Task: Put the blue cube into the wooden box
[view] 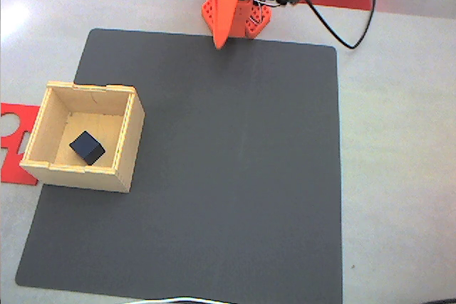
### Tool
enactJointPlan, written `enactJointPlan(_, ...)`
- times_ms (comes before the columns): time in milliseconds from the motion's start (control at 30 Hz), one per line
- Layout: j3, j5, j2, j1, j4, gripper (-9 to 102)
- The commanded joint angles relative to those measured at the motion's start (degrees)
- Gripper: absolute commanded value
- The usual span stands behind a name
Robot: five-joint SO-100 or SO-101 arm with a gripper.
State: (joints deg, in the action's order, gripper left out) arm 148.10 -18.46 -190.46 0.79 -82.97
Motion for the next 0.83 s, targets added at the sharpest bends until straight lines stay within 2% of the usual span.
enactJointPlan(0,4.31,2.20,-0.79,-0.35,0.97,0)
enactJointPlan(200,8.79,6.59,-0.79,2.29,2.99,0)
enactJointPlan(467,23.20,8.88,-0.79,7.29,10.02,0)
enactJointPlan(600,23.20,11.69,-0.79,12.57,9.93,0)
enactJointPlan(800,23.29,11.69,-0.79,12.66,10.20,0)
